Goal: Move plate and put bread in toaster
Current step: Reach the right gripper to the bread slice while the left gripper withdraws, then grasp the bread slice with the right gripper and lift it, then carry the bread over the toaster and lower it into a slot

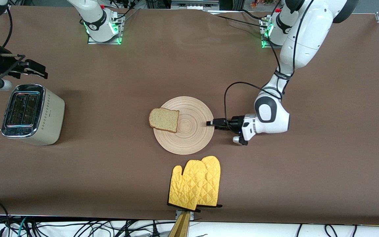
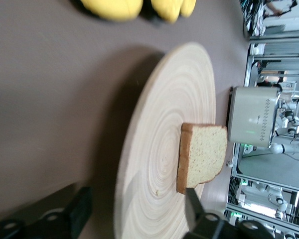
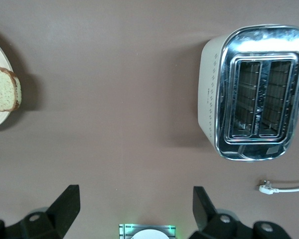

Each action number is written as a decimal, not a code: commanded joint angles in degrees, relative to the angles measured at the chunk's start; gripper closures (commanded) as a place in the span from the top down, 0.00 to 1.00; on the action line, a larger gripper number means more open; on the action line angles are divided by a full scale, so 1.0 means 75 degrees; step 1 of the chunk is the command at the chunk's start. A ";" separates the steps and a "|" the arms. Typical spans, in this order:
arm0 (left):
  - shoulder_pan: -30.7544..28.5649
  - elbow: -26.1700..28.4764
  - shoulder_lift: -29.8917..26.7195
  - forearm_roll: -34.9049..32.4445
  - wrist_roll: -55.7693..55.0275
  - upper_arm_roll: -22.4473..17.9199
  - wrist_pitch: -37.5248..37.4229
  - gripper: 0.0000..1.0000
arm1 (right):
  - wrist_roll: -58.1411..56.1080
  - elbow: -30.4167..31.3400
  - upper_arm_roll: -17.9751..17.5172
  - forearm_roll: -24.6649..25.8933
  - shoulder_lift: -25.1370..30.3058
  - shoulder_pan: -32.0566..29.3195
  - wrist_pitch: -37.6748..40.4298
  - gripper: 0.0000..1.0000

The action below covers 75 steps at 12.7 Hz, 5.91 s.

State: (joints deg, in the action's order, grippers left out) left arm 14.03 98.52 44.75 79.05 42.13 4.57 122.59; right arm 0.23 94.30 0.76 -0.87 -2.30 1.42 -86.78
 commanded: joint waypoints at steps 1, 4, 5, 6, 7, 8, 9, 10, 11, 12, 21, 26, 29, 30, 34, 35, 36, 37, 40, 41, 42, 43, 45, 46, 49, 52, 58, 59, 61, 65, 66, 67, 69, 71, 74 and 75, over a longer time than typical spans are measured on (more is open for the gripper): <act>-0.0707 0.0760 -0.1030 -0.0844 0.0160 0.0023 -0.0326 1.00 | -0.0007 -0.0291 -0.0252 -0.0293 -0.0396 0.0208 -0.0007 1.00; -0.1190 0.1464 -0.2003 -0.1351 0.0289 0.0012 -0.0303 1.00 | 0.0342 -0.0234 -0.0277 -0.0654 -0.1074 0.0769 -0.0577 0.99; -0.1214 0.1501 -0.2238 -0.2048 0.0289 0.0000 -0.0198 1.00 | 0.0599 -0.0140 -0.0277 -0.0912 -0.1355 0.0830 -0.0871 0.99; -0.1214 0.1501 -0.2542 -0.3088 0.0266 0.0000 0.0012 1.00 | 0.0694 -0.0070 -0.0277 -0.1344 -0.1590 0.0911 -0.1141 0.94; -0.1214 0.1501 -0.2881 -0.4189 0.0185 0.0000 0.0234 1.00 | 0.0753 0.0105 -0.0277 -0.1940 -0.1824 0.0970 -0.1480 0.92; -0.1318 0.1501 -0.3198 -0.5070 0.0184 0.0012 0.0364 1.00 | 0.0754 0.0525 -0.0277 -0.2538 -0.1896 0.0971 -0.2040 0.92; -0.1633 0.1501 -0.3572 -0.5496 0.0184 0.0012 0.0377 1.00 | 0.0754 0.1062 -0.0288 -0.2996 -0.1897 0.1098 -0.2916 0.92; -0.2042 0.1455 -0.4005 -0.5536 0.0184 0.0012 0.0377 1.00 | 0.0754 0.1532 -0.0288 -0.3256 -0.1909 0.1320 -0.3690 0.92; -0.2313 0.1454 -0.4334 -0.5536 0.0172 0.0012 0.0377 1.00 | 0.0754 0.1896 -0.0288 -0.3444 -0.2001 0.1566 -0.4348 0.93; -0.2339 0.1489 -0.4558 -0.5559 0.0184 0.0012 0.0365 1.00 | 0.0731 0.2132 -0.0323 -0.3713 -0.2176 0.1603 -0.4737 0.90; -0.2351 0.1444 -0.6259 -0.7855 -0.2707 -0.0246 -0.1106 1.00 | -0.0043 0.2240 -0.1355 -0.5157 -0.3819 0.1627 -0.6886 0.42; -0.2362 0.0975 -0.6998 -0.9390 -0.3775 -0.0270 -0.2795 1.00 | -0.0254 0.2181 -0.1343 -0.5157 -0.3644 0.1557 -0.6746 0.00; -0.2339 0.0424 -0.6963 -1.0198 -0.4453 -0.0328 -0.3793 1.00 | -0.0254 0.2146 -0.1343 -0.5145 -0.3584 0.1557 -0.6593 0.00; -0.2292 0.0400 -0.6951 -1.0374 -0.4747 -0.0270 -0.4015 1.00 | -0.0254 0.2111 -0.1343 -0.5145 -0.3584 0.1557 -0.6581 0.00; -0.2245 0.0412 -0.6835 -1.0798 -0.6050 -0.0106 -0.4475 1.00 | -0.0184 0.1586 -0.1180 -0.5134 -0.3199 0.1534 -0.5567 0.00; -0.2245 0.0330 -0.6753 -1.0809 -0.6050 -0.0105 -0.4428 1.00 | -0.0195 0.1363 -0.0901 -0.5029 -0.3105 0.1533 -0.4993 0.00; -0.2257 0.0155 -0.6624 -1.0798 -0.6050 -0.0105 -0.4416 1.00 | -0.0184 0.1129 -0.0654 -0.4912 -0.3000 0.1533 -0.4361 0.00; -0.2292 0.0084 -0.6565 -1.0798 -0.6039 -0.0129 -0.4416 1.00 | -0.0184 0.0976 -0.0454 -0.4621 -0.2836 0.1533 -0.3914 0.00; -0.2234 0.0048 -0.6494 -1.0635 -0.5957 -0.0397 -0.4381 1.00 | 0.0144 0.0542 -0.0055 -0.2796 -0.2460 0.1545 -0.2822 0.00; -0.2117 0.0048 -0.6506 -1.0494 -0.5945 -0.0572 -0.4381 1.00 | 0.0156 0.0436 0.0074 -0.2291 -0.2367 0.1533 -0.2437 0.00; -0.1977 0.0048 -0.6517 -1.0435 -0.5957 -0.0690 -0.4381 1.00 | 0.0156 0.0365 0.0284 -0.1799 -0.2273 0.1545 -0.2003 0.00; -0.1952 0.0036 -0.6517 -1.0446 -0.5968 -0.0691 -0.4381 1.00 | 0.0156 0.0272 0.0529 -0.1306 -0.2191 0.1545 -0.1663 0.00; -0.1871 0.0013 -0.6436 -1.0470 -0.5980 -0.0738 -0.4381 1.00 | 0.0098 -0.0067 0.0952 -0.0381 -0.2003 0.1545 -0.0867 0.00; -0.1824 -0.0184 -0.6238 -1.0493 -0.5992 -0.0808 -0.4381 1.00 | 0.0144 -0.0371 0.1058 0.0054 -0.1968 0.1533 -0.0387 0.00; -0.1543 -0.0292 -0.6131 -1.0540 -0.6039 -0.0914 -0.4381 1.00 | 0.0110 -0.1157 0.1608 0.0689 -0.1979 0.1533 0.0471 0.00; -0.1542 -0.0385 -0.6154 -1.0517 -0.6062 -0.0844 -0.4381 1.00 | -0.0043 -0.1567 0.2136 0.1287 -0.1990 0.1533 0.0661 0.00; -0.1612 -0.0409 -0.6177 -1.0493 -0.6062 -0.0645 -0.4404 1.00 | -0.0440 -0.1791 0.2465 0.2390 -0.2120 0.1311 0.0544 0.00; -0.1601 -0.0421 -0.6189 -1.0470 -0.6062 -0.0645 -0.4416 1.00 | -0.0557 -0.1803 0.2512 0.2460 -0.2143 0.1229 0.0509 0.00; -0.1565 -0.0409 -0.6189 -1.0458 -0.6062 -0.0645 -0.4416 1.00 | -0.0710 -0.1803 0.2513 0.2612 -0.2318 0.1078 0.0147 0.00; -0.1647 -0.0397 -0.6189 -1.0458 -0.6051 -0.0668 -0.4428 1.00 | -0.1004 -0.1792 0.2512 0.2601 -0.2564 0.0830 -0.0159 0.00; -0.1647 -0.0397 -0.6178 -1.0458 -0.6062 -0.0680 -0.4404 1.00 | -0.1004 -0.1792 0.2512 0.2601 -0.2623 0.0819 -0.0194 0.00; -0.1647 -0.0409 -0.6166 -1.0446 -0.6051 -0.0680 -0.4369 1.00 | -0.1004 -0.1792 0.2512 0.2601 -0.2623 0.0818 -0.0299 0.00; -0.1624 -0.0409 -0.6166 -1.0516 -0.6050 -0.0657 -0.4369 1.00 | -0.1004 -0.1768 0.2512 0.2613 -0.2658 0.0818 -0.0323 0.00; -0.1612 -0.0409 -0.6166 -1.0505 -0.6050 -0.0656 -0.4369 1.00 | -0.0969 -0.1768 0.2512 0.2601 -0.2810 0.0819 -0.0405 0.00; -0.1612 -0.0421 -0.6166 -1.0516 -0.6050 -0.0656 -0.4381 1.00 | -0.0992 -0.1745 0.2512 0.2601 -0.3056 0.0807 -0.0733 0.00; -0.1589 -0.0421 -0.6166 -1.0505 -0.6050 -0.0645 -0.4381 1.00 | -0.0888 -0.1756 0.2512 0.2613 -0.3127 0.0818 -0.0733 0.04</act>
State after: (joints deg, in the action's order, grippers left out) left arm 1.84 96.82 -1.95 0.13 -2.96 -0.42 90.47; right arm -5.87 82.66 19.65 17.93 -24.28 7.79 -92.34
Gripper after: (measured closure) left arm 0.000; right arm 0.969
